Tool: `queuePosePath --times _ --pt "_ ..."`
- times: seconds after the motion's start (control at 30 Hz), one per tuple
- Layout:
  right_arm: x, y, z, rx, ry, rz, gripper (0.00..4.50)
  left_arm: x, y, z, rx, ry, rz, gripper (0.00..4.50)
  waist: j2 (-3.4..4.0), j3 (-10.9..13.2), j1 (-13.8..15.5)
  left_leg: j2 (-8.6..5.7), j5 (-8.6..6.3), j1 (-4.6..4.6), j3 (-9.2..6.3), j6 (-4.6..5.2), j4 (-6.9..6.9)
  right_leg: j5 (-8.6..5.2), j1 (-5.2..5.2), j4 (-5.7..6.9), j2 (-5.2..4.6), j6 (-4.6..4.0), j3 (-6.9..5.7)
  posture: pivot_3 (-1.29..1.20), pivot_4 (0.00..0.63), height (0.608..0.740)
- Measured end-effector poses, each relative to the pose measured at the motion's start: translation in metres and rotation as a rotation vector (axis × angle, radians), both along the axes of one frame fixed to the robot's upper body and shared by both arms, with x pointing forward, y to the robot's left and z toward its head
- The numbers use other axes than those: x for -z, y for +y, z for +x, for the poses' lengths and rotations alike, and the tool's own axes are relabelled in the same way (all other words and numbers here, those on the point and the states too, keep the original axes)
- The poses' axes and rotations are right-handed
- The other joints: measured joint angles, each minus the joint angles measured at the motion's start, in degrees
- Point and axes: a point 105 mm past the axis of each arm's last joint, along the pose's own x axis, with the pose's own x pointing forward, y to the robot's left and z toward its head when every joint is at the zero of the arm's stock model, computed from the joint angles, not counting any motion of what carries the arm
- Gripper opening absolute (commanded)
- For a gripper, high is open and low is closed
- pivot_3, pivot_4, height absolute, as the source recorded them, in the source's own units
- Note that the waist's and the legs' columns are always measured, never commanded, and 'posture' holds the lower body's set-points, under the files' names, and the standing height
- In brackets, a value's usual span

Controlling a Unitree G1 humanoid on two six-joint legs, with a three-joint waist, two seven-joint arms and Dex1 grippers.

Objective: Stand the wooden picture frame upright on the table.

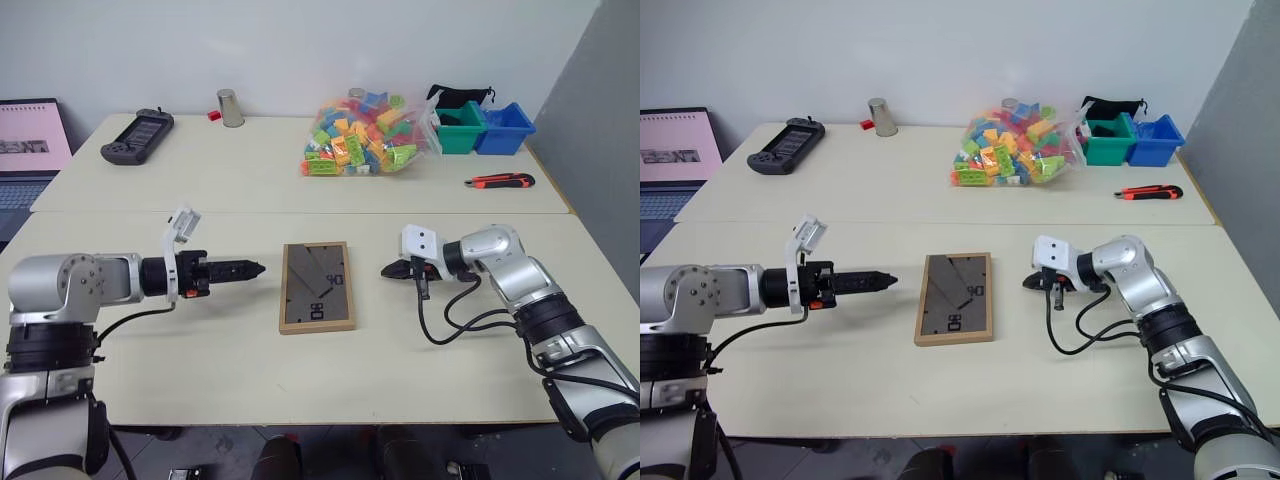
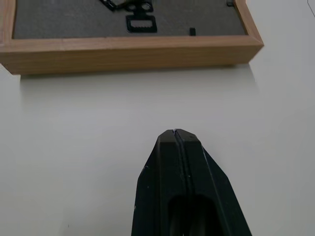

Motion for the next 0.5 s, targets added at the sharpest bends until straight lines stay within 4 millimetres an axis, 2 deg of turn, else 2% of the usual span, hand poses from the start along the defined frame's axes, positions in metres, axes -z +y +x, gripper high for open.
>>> queuePosePath --times 0.03,0.07,0.27,0.5 --pt "0.0 0.001 0.0 -0.002 -0.001 0.001 0.0 0.005 0.0 0.0 -0.001 0.027 0.002 4.42 0.0 0.0 0.0 0.0 0.0 0.01 0.0 0.0 0.0 0.0 0.0 0.01 0.0 0.0 -0.01 0.0 0.15 0.74" --pt "0.0 0.002 0.0 -0.005 -0.003 0.001 0.0 0.01 -0.001 0.0 0.002 0.052 0.009 4.48 0.0 0.0 0.0 0.01 0.0 0.01 -0.01 0.0 0.0 0.0 0.0 0.02 0.0 0.0 -0.01 0.0 0.15 0.74" --pt "0.007 0.009 -0.003 -0.033 -0.006 -0.02 0.0 0.034 0.002 0.002 -0.034 0.205 0.025 4.48 0.0 0.0 0.0 -0.01 0.0 0.01 -0.02 0.0 0.01 0.0 -0.01 0.07 0.0 0.0 -0.02 0.0 0.15 0.74" --pt "0.007 0.012 -0.003 -0.034 -0.009 -0.013 0.0 0.043 -0.021 -0.004 0.036 0.321 -0.022 4.48 0.0 0.0 0.0 -0.02 0.01 0.02 -0.03 -0.01 0.02 0.0 -0.01 0.13 0.0 0.0 -0.02 0.0 0.15 0.74"
